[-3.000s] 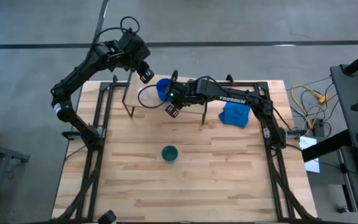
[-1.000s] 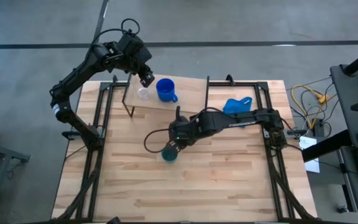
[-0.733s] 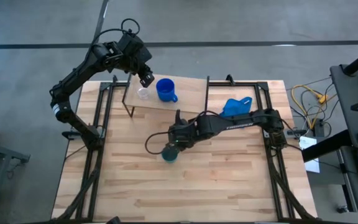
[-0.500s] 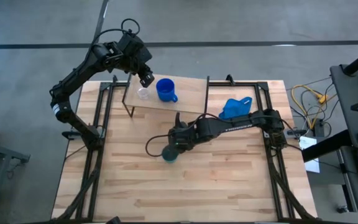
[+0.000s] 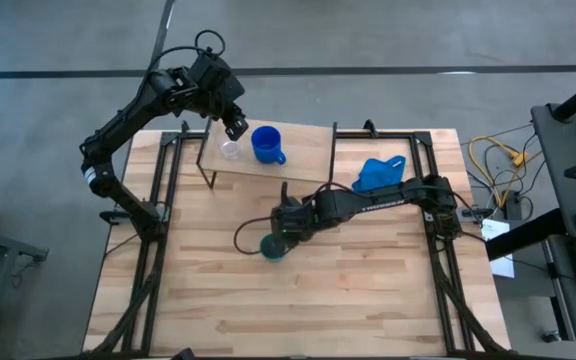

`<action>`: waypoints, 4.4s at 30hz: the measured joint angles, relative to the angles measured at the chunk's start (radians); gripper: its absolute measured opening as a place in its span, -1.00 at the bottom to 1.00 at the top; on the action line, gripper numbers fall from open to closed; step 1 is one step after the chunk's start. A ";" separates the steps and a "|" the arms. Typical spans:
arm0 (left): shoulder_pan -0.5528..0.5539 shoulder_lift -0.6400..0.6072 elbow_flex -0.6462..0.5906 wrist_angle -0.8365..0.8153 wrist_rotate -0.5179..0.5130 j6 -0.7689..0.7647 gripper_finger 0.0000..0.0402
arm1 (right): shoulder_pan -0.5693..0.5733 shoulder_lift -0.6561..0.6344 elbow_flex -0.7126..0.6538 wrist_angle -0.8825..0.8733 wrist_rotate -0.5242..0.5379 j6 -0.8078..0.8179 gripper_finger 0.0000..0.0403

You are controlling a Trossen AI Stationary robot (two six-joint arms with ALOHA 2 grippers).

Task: Stack small to large cups/mugs on shelf
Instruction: Put the green cup on the shelf

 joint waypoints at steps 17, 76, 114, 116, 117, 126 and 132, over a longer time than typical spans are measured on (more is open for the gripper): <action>-0.001 0.000 0.000 0.000 0.000 -0.006 -0.59 | 0.000 0.000 -0.105 0.115 0.011 0.019 -0.33; -0.001 0.000 -0.001 0.007 0.000 -0.006 -0.59 | 0.000 -0.001 -0.224 0.311 0.012 -0.094 -0.95; 0.000 0.000 -0.001 0.007 0.000 -0.006 -0.59 | -0.253 -0.002 0.338 -0.430 0.117 -0.508 -0.96; 0.000 0.000 -0.001 0.007 0.000 -0.006 -0.59 | -0.264 -0.002 0.357 -0.439 0.116 -0.515 -0.96; 0.000 0.000 -0.001 0.007 0.000 -0.007 -0.59 | -0.269 -0.002 0.367 -0.440 0.116 -0.517 -0.96; 0.000 0.000 -0.001 0.007 0.000 -0.006 -0.59 | -0.315 -0.002 0.469 -0.451 0.116 -0.574 -0.96; 0.000 0.000 -0.001 0.007 0.000 -0.006 -0.59 | -0.361 -0.002 0.491 -0.540 0.118 -0.577 -0.96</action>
